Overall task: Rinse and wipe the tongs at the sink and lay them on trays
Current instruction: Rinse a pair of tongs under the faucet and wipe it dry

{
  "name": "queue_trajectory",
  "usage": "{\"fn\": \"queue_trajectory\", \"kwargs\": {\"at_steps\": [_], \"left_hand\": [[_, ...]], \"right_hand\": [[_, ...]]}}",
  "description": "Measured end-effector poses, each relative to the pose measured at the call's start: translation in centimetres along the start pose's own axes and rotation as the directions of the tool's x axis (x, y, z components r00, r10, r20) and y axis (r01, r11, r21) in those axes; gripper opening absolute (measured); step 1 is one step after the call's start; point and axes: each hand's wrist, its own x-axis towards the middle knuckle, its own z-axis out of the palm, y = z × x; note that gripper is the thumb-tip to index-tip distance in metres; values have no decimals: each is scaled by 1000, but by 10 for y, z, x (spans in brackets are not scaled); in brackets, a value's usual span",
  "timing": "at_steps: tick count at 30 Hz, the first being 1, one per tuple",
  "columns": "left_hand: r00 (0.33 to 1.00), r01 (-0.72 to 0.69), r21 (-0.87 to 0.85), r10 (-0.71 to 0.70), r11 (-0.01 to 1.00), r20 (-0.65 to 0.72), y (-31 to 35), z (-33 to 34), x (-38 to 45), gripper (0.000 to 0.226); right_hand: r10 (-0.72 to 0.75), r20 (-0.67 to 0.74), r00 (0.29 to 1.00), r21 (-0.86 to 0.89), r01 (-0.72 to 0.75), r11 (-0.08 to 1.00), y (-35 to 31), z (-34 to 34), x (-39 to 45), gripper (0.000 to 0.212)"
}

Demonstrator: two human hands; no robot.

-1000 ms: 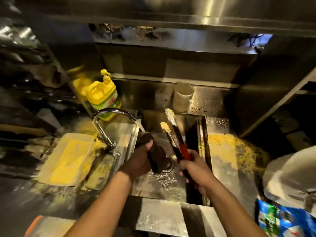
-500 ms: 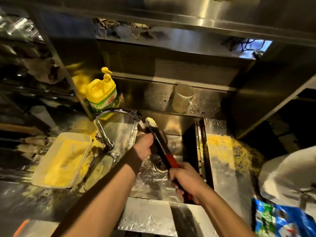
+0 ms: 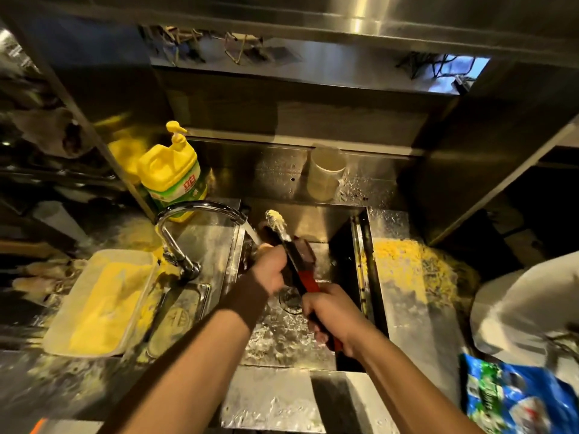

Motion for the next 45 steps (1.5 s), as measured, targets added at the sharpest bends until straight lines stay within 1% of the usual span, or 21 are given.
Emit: {"fn": "queue_trajectory", "kwargs": {"at_steps": [3, 6, 9, 11, 13, 14, 16, 18, 19, 21, 23, 25, 28, 29, 31, 33, 35, 37, 40, 43, 45], "left_hand": [[999, -12, -2, 12, 1000, -47, -3, 5, 2, 13], [989, 0, -16, -2, 1000, -151, 5, 0, 18, 30], [992, 7, -83, -18, 996, -124, 10, -4, 17, 30], [987, -20, -92, 5, 996, -159, 13, -10, 21, 27], [979, -45, -101, 24, 994, -201, 12, -16, 22, 28], [982, -41, -117, 19, 992, -186, 11, -17, 19, 30], [995, 6, -147, -20, 989, -94, 5, -19, 12, 39], [999, 43, -203, -38, 978, 29, -3, -22, 6, 46], [996, 43, -247, -23, 968, 85, -6, -25, 5, 44], [984, 42, -309, 15, 950, 178, -11, -30, 1, 38], [966, 41, -317, 43, 948, 254, -11, -34, -4, 41], [954, 40, -297, 52, 954, 296, -8, -35, -11, 48], [957, 34, -286, 51, 957, 285, -6, -34, -14, 49], [960, 31, -269, 46, 963, 275, -7, -34, -13, 49], [970, 16, -178, 28, 984, 242, -9, -31, -13, 51], [983, -22, -106, 41, 994, 179, -5, -29, -9, 42], [995, -50, -109, 59, 993, 86, 5, -28, -5, 28], [998, -63, -112, 63, 992, 3, 8, -25, -1, 22], [998, -57, -104, 61, 993, 35, 3, -17, -4, 17], [999, -27, -170, 33, 985, 32, 7, -19, 1, 26], [995, -72, -167, 83, 983, 59, 6, -19, -1, 20]], "right_hand": [[-50, 5, 999, -15, 50, 999, -4, 4, 0, 17], [-22, 33, 999, -23, 22, 999, 3, -10, -15, 20], [22, 68, 997, 6, -22, 1000, 6, -34, -35, 16], [38, 27, 999, -11, -38, 999, 4, -48, -45, 17], [0, -74, 997, -47, -3, 999, 3, -59, -45, 24], [-33, -118, 992, -51, 27, 998, -1, -62, -43, 22], [-73, -137, 988, -6, 73, 997, -10, -65, -34, 17], [-74, -97, 992, 27, 77, 997, -18, -63, -25, 36], [-73, -81, 994, 25, 75, 997, -20, -61, -19, 42], [-87, -70, 994, -20, 86, 996, -20, -57, -11, 35], [-68, -66, 996, -61, 64, 996, -19, -52, -4, 24], [-22, -46, 999, -52, 20, 998, -18, -46, -2, 27], [21, -4, 1000, -12, -21, 1000, -17, -38, -1, 34], [20, 3, 1000, -32, -20, 999, -17, -34, -1, 33], [2, 34, 999, -101, 1, 995, -18, -23, -3, 22], [-6, 71, 997, -164, 17, 986, -16, -16, -9, 13], [13, 88, 996, -176, 3, 984, -12, -15, -17, 16], [31, 84, 996, -152, -18, 988, -10, -14, -18, 19], [-7, 20, 1000, -182, 11, 983, -14, -5, -13, 11], [-21, 46, 999, -210, 30, 977, -16, 0, -13, 13], [-16, 28, 999, -188, 21, 982, -19, 0, -13, 13]]}}
